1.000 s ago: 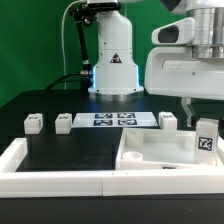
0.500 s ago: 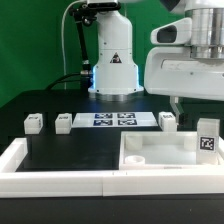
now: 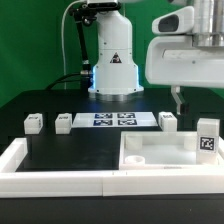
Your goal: Assemble square table
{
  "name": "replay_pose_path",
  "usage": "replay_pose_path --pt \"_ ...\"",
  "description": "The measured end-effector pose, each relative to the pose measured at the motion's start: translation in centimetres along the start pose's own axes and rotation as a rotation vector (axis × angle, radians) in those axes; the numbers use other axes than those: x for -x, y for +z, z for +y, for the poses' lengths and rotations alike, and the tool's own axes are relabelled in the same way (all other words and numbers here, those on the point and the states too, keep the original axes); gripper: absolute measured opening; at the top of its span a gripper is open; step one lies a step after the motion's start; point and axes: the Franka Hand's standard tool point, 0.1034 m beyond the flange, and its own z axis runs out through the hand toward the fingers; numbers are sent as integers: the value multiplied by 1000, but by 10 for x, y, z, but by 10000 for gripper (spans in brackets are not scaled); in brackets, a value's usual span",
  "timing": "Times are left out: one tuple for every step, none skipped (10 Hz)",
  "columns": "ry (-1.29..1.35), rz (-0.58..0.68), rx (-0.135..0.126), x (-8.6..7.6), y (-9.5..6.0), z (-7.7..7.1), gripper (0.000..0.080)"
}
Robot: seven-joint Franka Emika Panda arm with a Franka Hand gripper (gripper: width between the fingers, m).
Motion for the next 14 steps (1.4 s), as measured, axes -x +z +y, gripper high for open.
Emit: replay_pose_path --pt "-6 -3 -3 6 -6 2 649" --pt "-5 -4 1 6 -3 3 649" --pt "-6 -5 2 6 -2 3 649" --pt "-6 -5 1 6 -2 3 649" --pt "-6 -6 2 6 -2 3 649" --pt "-6 -6 2 6 -2 3 649" --pt "-11 -6 3 7 -2 3 649" --pt "-131 2 18 14 1 2 649" --pt "-220 5 13 19 4 5 649" --pt "-285 -7 11 25 8 14 649" --pt "-302 -20 9 32 12 23 649" --pt "-301 -35 18 32 11 24 649" --pt "-301 -31 16 31 11 23 649" --pt "-302 -35 18 32 12 24 649"
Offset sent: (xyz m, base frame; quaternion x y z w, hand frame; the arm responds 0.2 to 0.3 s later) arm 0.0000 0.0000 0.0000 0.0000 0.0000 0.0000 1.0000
